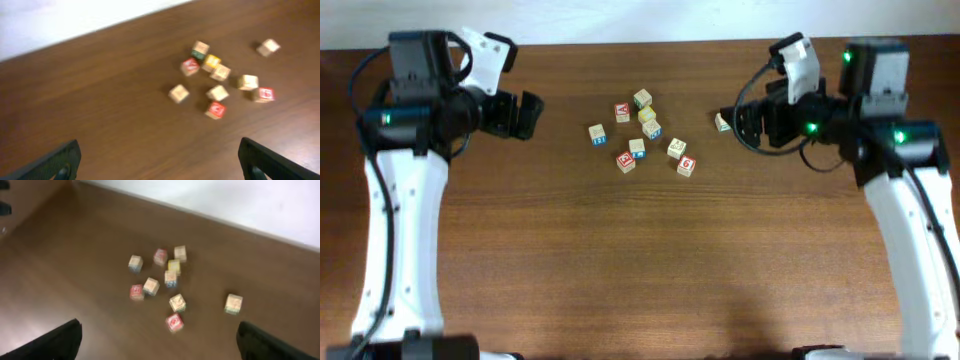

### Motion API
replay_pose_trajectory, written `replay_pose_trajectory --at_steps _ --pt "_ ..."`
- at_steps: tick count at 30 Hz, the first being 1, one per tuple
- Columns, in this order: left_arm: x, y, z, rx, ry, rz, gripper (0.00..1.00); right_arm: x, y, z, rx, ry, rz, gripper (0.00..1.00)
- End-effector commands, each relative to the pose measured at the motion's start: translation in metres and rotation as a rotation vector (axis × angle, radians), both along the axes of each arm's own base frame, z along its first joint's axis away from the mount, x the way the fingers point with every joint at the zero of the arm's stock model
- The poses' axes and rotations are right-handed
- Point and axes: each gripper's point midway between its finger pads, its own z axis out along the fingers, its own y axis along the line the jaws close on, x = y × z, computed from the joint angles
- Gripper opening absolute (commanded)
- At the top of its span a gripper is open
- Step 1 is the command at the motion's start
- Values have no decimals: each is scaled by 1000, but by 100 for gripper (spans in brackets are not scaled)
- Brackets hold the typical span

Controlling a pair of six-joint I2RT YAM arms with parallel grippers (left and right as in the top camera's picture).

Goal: Rotate 5 blocks
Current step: 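Raise both arms and move the right gripper over the block cluster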

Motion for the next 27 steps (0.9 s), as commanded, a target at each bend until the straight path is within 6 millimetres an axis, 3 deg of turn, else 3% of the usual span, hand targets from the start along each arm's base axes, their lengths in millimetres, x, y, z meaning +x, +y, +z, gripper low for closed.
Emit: replay_pose_trajectory --at_steps 1,4,12,17,19,24,27 --pt "4 -21 -10 -123 61 -80 99 6 1 2 19 40 6 98" --pt "2 -21 -24 -129 117 -76 99 5 2 -6 25 73 5 98" --pt "-18 -36 -30 -215 208 -123 99 0 16 -4 129 145 13 98" --pt "-11 -35 -27 -219 186 -106 99 7 23 -26 123 260 -105 99" --pt "-5 -23 -30 -220 213 25 99 13 31 -38 108 306 -163 97" --pt "3 21 -45 -31 232 366 98 31 50 -55 101 373 -190 93" --pt "4 40 -48 -21 237 545 97 46 55 -85 70 440 -266 80"
